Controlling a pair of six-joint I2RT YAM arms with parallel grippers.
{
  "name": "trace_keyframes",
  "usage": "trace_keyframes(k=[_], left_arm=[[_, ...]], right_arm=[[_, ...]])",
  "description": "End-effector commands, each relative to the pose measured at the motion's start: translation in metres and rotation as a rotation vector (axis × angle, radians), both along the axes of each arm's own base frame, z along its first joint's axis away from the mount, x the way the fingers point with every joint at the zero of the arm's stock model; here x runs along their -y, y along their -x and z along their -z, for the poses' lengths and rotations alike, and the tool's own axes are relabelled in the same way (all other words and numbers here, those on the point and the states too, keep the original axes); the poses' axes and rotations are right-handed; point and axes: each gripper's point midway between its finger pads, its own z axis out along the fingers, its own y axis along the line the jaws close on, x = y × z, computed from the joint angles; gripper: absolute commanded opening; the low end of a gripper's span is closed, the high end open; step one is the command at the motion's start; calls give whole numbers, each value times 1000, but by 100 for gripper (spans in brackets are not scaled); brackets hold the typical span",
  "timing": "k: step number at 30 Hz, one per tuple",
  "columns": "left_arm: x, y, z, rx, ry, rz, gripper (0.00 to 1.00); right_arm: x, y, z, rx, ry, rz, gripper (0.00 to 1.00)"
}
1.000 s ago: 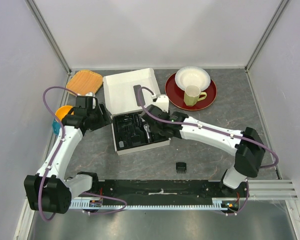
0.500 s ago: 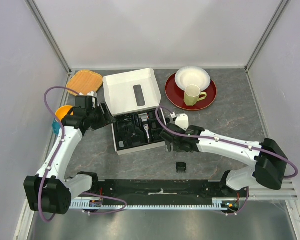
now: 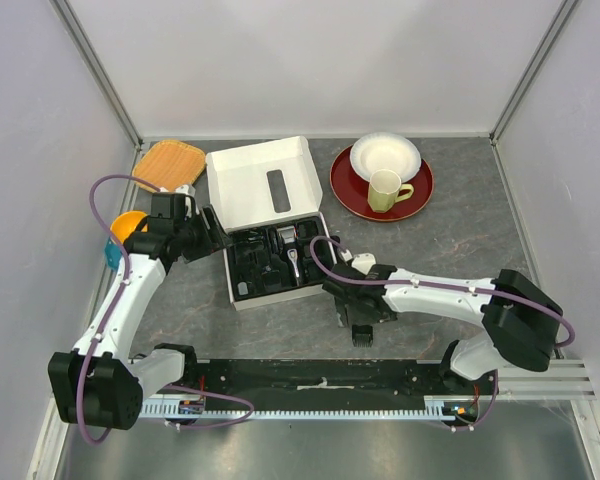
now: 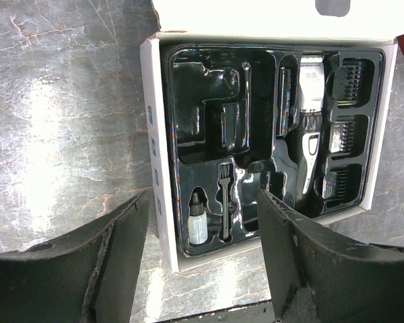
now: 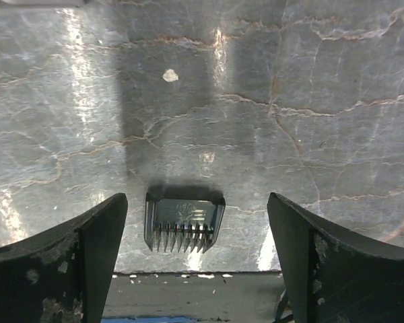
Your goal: Sort the hair-cutting tools
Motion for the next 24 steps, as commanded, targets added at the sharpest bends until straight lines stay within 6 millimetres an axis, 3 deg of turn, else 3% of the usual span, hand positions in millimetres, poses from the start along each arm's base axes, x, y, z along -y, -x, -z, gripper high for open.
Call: trace_keyframes(k=[1, 18, 24], left_arm=[[-6, -7, -9, 66, -37, 6, 71], [-9, -7, -10, 72, -48, -4, 71], [-10, -7, -11, 75, -52, -6, 71]], right_arm=[[0, 7, 18, -30, -8, 44, 90], [-7, 27, 30, -118, -92, 90, 71], [-11, 19, 25, -85, -98, 88, 51]])
